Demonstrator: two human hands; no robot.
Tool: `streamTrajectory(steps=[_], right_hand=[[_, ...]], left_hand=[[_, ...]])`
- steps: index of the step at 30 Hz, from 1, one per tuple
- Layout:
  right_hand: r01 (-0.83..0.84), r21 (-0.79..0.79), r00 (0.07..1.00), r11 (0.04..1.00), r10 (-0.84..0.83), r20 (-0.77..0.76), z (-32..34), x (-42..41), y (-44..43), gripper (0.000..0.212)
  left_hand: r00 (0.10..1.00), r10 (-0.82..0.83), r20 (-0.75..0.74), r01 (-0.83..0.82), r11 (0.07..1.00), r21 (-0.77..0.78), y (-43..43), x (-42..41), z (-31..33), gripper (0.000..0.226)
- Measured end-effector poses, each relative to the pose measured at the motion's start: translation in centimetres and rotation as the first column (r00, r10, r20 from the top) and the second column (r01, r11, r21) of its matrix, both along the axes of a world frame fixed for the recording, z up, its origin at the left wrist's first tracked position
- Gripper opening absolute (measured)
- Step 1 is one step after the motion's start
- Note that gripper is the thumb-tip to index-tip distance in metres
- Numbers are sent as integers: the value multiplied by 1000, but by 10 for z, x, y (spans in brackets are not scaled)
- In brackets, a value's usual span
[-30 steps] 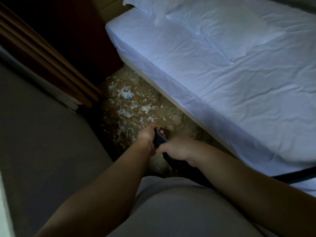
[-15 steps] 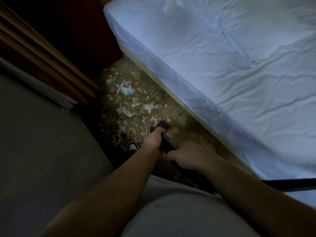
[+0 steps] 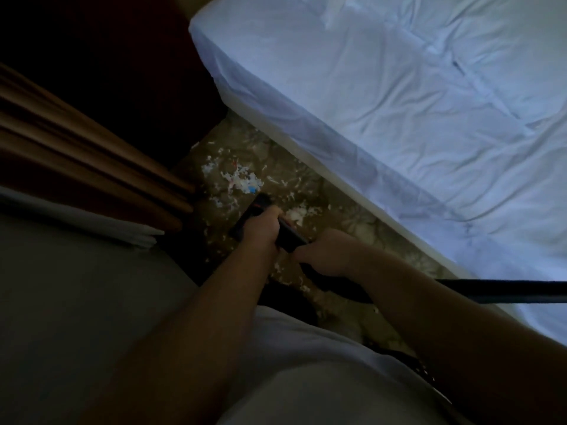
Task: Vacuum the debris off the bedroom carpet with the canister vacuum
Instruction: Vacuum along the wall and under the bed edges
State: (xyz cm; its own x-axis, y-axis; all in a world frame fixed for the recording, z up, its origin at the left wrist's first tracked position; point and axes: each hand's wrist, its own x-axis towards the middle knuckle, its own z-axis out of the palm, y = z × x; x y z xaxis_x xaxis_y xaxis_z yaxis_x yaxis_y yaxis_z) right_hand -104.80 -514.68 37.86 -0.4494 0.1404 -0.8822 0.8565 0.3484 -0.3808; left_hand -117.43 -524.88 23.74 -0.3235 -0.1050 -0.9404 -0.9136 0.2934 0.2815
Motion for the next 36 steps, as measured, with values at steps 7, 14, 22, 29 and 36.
streamTrajectory(steps=[7,14,22,29,36], right_hand=[[5,-67,1000,998,-7,-27,-36,-31,-18,36],[32,-70,997,997,-37,-66,-37,25,-1,33],[163,-52,986,985,-165,-21,-11,150,50,29],[216,32,976,976,-216,1,7,264,107,32],[230,98,972,968,-233,28,12,334,142,30]], left_hand=[[986,-57,-157,58,998,5,-13,-12,57,16],[987,-77,-138,73,997,-31,11,42,67,15],[973,-230,-1,230,973,-6,81,147,57,27],[961,-275,40,269,957,109,147,263,76,35],[946,-308,95,285,937,200,192,340,87,27]])
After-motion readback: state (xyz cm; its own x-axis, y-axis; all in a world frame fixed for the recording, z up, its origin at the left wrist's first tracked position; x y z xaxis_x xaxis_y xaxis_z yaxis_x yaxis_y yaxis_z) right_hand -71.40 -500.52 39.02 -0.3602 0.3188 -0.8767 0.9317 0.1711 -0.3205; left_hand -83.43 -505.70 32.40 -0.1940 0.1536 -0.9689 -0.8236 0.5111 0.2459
